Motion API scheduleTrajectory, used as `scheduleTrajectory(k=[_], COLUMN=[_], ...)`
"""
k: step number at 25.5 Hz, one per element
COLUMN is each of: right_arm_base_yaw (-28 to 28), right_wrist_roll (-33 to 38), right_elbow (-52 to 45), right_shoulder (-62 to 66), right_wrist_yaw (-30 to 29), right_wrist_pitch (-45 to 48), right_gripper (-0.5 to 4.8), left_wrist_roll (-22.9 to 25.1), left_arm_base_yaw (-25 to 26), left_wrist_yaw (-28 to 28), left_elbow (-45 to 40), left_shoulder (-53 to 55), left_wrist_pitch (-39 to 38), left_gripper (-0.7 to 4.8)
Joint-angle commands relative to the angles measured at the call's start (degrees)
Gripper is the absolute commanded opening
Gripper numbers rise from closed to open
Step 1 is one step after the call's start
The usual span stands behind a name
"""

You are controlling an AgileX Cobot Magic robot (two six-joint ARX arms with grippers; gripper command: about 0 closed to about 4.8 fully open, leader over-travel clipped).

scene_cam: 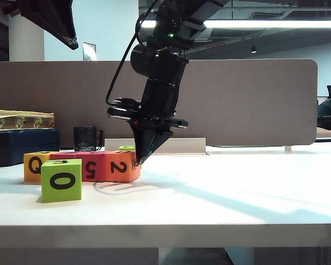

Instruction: Select the appropriate blocks from the scattered letter blocks on the table and arrange them in a row to spell out "ABCD".

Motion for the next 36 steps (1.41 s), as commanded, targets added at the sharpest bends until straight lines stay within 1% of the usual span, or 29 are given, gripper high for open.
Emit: scheduleTrajectory(k=[1,9,17,21,27,32,36], right_arm_base_yaw=[0.13,0.11,0.02,-0.02,-0.02,0.0,0.02], right_wrist_roll=[0.26,0.26,0.46,0.66,0.66,0.66,0.66], right_elbow=[0.22,0.2,0.0,-0.02,0.0,0.0,0.0], right_shoulder=[-0.26,-0.17,0.09,0.11,0.77,1.31,1.38], right_wrist_yaw=[-0.28,-0.31,0.09,2.97,2.89,1.2,1.01], right_wrist_pitch=[1.77,6.27,6.8,6.82,8.11,8.96,10.21], right_gripper=[-0.02,-0.01,-0.02,-0.02,-0.01,-0.02,-0.02], left_wrist_roll=[0.24,0.24,0.24,0.24,0.24,0.24,0.24], left_arm_base_yaw=[-0.11,-0.11,-0.11,-0.11,-0.11,-0.11,-0.11], left_wrist_yaw=[0.04,0.02,0.02,0.02,0.02,0.02,0.02], left_elbow=[0.2,0.2,0.2,0.2,0.2,0.2,0.2], left_shoulder=[-0.31,-0.31,-0.31,-0.31,-0.31,-0.31,-0.31], left_wrist_pitch=[0.28,0.33,0.35,0.37,0.42,0.79,1.01], left_gripper=[-0.06,-0.06,-0.06,-0.06,-0.06,-0.06,-0.06])
